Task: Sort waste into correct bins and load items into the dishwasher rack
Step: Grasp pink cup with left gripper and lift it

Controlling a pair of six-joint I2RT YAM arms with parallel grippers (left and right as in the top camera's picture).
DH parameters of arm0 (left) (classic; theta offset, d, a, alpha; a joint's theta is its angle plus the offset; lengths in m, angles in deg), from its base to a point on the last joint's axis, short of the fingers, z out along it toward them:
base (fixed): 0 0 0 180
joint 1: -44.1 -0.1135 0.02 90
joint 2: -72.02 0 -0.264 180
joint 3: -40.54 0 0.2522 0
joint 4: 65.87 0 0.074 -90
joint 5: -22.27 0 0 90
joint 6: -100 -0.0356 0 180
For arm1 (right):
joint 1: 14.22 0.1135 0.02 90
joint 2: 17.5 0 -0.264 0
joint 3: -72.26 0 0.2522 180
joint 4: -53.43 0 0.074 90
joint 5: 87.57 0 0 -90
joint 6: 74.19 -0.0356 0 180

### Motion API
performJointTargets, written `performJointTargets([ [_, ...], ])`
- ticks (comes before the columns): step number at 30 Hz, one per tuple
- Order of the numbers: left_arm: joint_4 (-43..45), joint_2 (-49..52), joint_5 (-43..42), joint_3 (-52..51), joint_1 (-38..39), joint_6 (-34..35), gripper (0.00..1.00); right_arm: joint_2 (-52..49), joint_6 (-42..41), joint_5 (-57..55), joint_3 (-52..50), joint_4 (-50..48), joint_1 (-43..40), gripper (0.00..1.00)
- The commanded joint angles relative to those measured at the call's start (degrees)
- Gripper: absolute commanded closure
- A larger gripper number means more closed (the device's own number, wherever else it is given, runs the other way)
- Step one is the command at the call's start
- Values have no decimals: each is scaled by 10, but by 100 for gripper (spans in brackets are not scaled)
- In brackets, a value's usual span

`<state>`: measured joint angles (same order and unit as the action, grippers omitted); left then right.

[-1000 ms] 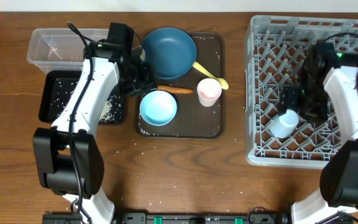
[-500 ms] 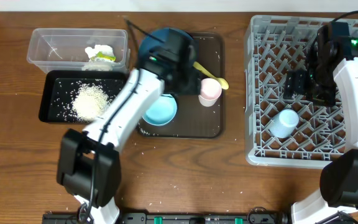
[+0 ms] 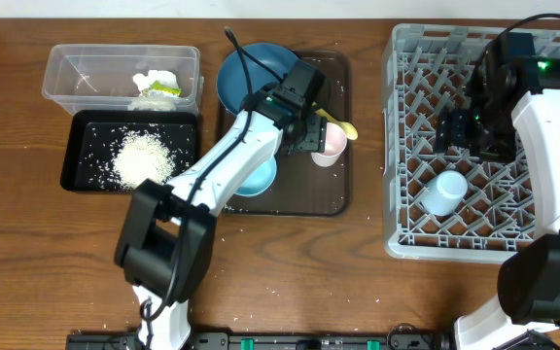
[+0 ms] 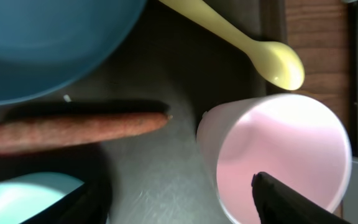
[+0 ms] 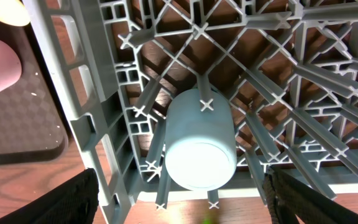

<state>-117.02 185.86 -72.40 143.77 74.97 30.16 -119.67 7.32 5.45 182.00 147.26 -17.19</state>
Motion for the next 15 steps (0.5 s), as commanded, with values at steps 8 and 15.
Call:
performJointTargets([
  [8, 5, 17, -13, 4, 2, 16, 67, 7, 9, 0, 10, -2, 3, 17],
  [15, 4, 17, -22, 4, 2, 16, 94, 7, 9, 0, 10, -2, 3, 17],
])
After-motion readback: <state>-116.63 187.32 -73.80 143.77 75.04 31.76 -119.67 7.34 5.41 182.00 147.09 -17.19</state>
